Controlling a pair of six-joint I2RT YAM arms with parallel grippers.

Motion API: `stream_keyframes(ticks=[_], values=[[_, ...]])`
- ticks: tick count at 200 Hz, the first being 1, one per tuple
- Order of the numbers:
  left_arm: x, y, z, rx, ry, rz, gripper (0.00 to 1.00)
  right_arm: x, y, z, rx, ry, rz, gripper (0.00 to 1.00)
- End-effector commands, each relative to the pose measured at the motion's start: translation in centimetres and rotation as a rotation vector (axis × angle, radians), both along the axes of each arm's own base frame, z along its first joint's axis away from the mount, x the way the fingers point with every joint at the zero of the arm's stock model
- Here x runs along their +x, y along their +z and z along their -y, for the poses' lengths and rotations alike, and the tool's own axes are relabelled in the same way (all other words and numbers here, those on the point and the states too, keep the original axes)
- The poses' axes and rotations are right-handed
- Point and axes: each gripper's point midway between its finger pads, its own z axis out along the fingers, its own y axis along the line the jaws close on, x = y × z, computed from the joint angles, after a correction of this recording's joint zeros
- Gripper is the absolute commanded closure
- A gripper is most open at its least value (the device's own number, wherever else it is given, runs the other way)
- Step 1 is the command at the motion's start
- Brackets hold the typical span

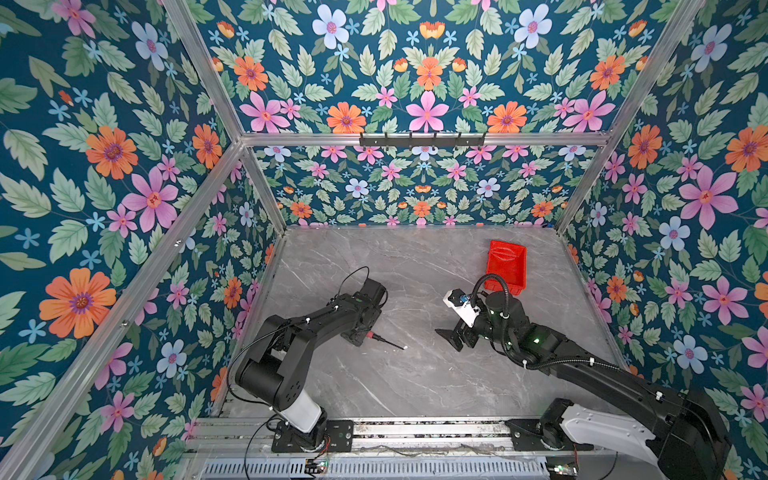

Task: Put the screwdriver in the bin
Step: 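Close the left gripper around the red screwdriver handle, then lift the screwdriver with the left gripper toward the approaching right gripper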

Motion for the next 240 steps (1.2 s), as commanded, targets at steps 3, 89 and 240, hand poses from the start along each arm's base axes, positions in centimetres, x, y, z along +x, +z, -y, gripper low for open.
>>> stream_keyframes(ticks=[3,89,240], values=[[-1.0,-0.8,0.1,-0.021,0.022,-0.049,0.23,-0.1,0.2,-0.2,0.008,0.008,0.002,0.01],[-1.8,-1.5,0.1,-0.045,0.051,-0.073,0.68,0.0,0.3,-0.3,0.007,0.005,-0.001,0.01],[0.9,4.4,-0.4,-0.003,0.011,0.098,1.0,0.3,1.7,-0.8,0.079,-0.013,-0.012,0.01]])
